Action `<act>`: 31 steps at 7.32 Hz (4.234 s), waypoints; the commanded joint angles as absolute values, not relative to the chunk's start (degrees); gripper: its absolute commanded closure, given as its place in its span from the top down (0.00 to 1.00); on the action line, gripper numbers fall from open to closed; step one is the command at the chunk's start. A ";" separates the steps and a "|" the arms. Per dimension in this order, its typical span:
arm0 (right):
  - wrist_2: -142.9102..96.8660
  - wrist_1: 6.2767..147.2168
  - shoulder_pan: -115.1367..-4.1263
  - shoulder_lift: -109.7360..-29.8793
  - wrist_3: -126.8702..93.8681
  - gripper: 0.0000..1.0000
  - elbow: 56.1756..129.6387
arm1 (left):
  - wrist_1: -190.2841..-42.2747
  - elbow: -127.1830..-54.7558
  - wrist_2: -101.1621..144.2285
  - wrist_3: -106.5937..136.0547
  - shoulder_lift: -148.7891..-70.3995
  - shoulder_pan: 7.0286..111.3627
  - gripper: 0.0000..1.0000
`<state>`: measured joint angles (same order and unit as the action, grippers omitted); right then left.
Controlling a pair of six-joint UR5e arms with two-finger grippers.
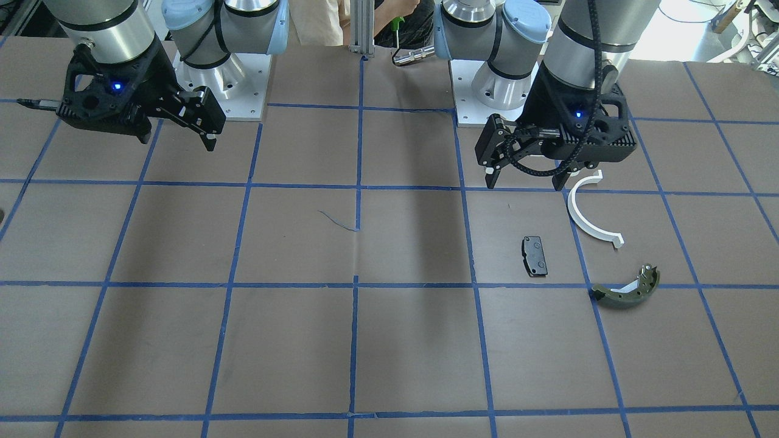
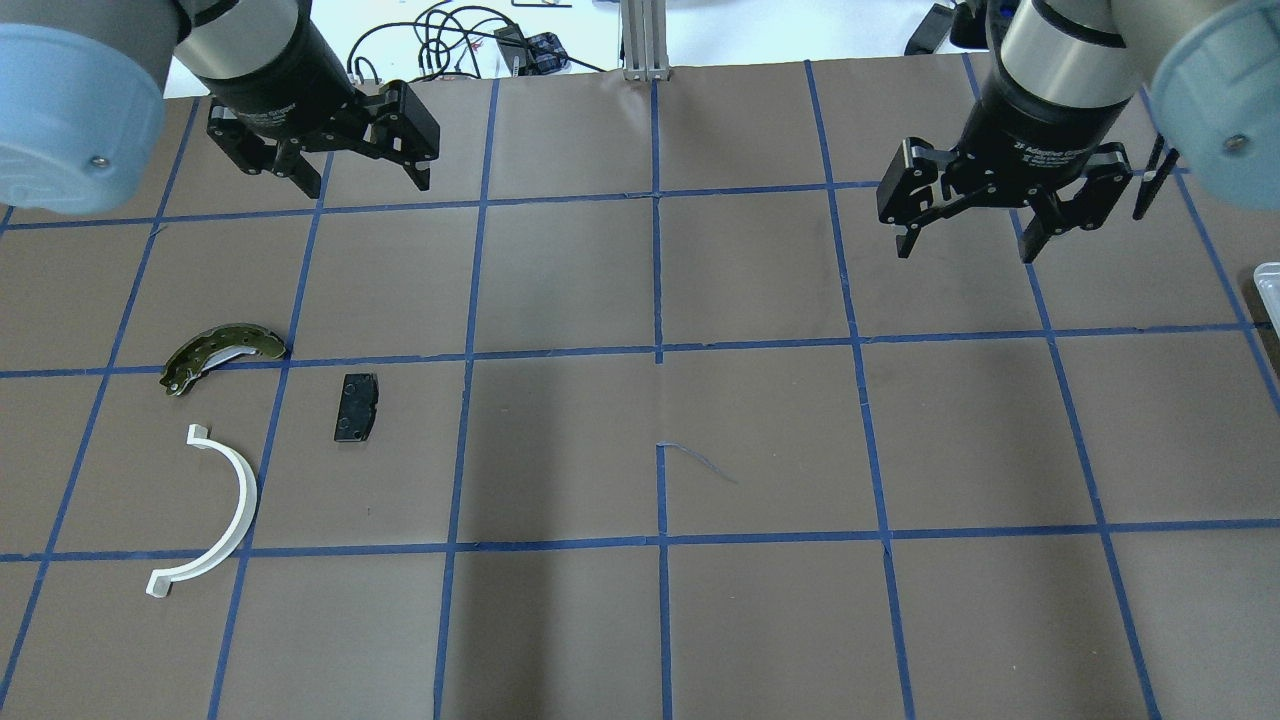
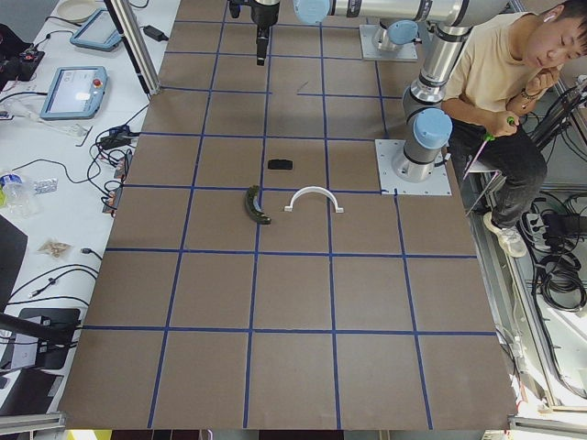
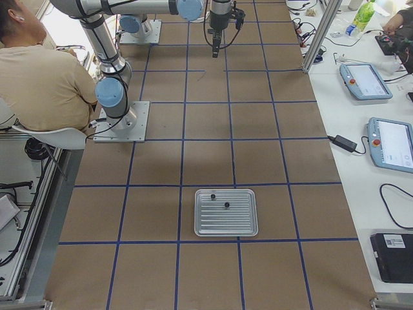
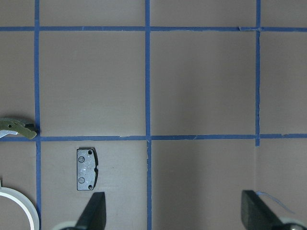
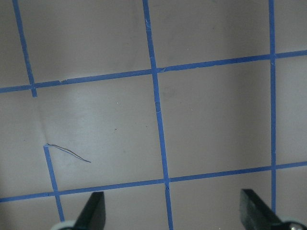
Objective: Place bearing gear from tray to pile
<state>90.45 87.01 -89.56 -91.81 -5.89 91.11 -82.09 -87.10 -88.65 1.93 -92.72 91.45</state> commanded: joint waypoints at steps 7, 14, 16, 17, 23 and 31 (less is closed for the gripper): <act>91.23 87.01 -89.47 -91.58 -5.63 1.00 91.14 | -82.09 -87.19 -88.68 1.93 -92.72 91.50 1.00; 91.14 87.45 -88.69 -91.41 -4.67 1.00 91.14 | -82.09 -87.19 -88.68 1.93 -92.64 91.49 1.00; 91.32 87.98 -86.15 -91.32 1.38 1.00 91.05 | -82.18 -87.27 -88.68 1.93 -92.64 91.49 1.00; 91.41 88.33 -82.04 -91.23 8.28 1.00 91.05 | -82.09 -87.19 -88.68 1.93 -92.64 91.41 1.00; 91.67 100.33 -51.64 -81.34 51.98 1.00 90.53 | -82.18 -87.19 -88.68 1.93 -92.64 91.49 1.00; 92.90 120.84 -38.77 -60.22 71.53 1.00 89.91 | -82.09 -87.10 -88.68 1.93 -92.64 91.49 1.00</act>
<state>93.11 119.55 -39.90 -62.56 70.14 90.04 -82.15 -87.16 -88.68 1.93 -92.64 91.46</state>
